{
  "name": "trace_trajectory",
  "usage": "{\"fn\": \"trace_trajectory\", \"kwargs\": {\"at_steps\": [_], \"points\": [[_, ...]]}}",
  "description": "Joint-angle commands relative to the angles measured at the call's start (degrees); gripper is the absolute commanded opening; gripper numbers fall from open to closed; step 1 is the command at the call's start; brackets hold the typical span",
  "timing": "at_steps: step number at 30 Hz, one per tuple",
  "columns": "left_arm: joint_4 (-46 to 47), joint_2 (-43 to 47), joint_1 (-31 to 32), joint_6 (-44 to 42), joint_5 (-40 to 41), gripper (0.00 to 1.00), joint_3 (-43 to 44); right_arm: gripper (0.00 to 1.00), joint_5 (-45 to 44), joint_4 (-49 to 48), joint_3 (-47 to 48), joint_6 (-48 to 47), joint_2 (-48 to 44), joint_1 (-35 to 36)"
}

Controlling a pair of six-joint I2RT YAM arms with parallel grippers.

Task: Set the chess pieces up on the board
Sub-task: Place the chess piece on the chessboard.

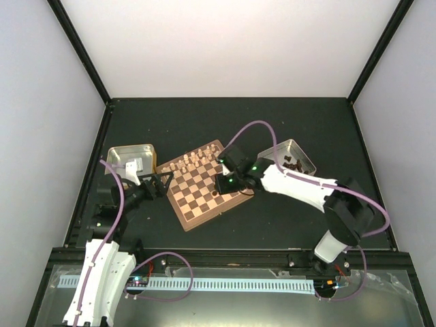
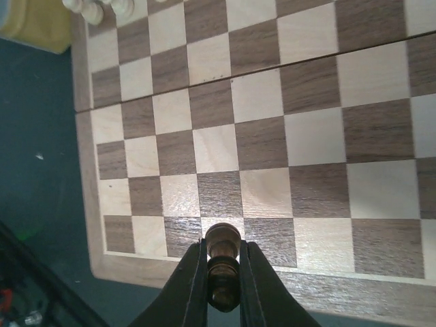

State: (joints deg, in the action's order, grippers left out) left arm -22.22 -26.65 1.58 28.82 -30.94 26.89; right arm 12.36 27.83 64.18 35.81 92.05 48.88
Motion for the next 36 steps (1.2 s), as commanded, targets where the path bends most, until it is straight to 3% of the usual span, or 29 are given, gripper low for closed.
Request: {"fn": "trace_trajectory", "kwargs": {"at_steps": [1, 13, 22, 36], "points": [[-1.36, -1.10, 0.10, 0.50, 2.34, 0.99, 2.33, 0.06, -13.25, 7.06, 4.68, -1.91, 4.16, 4.56], [-0.57, -4.11, 0.03, -0.86, 3.83, 0.99, 2.87, 0.08, -17.79, 12.17, 8.25, -2.02, 10.33, 7.72], [-0.26, -5.30, 0.16, -1.84, 4.20, 0.99, 3.34, 0.39, -14.45, 12.83, 11.13, -1.38, 9.20, 7.72], [-0.56, -5.24, 0.13, -1.21, 4.01, 0.99, 4.02, 0.35, -13.18, 10.78, 8.06, -0.19, 8.40, 7.72]]}}
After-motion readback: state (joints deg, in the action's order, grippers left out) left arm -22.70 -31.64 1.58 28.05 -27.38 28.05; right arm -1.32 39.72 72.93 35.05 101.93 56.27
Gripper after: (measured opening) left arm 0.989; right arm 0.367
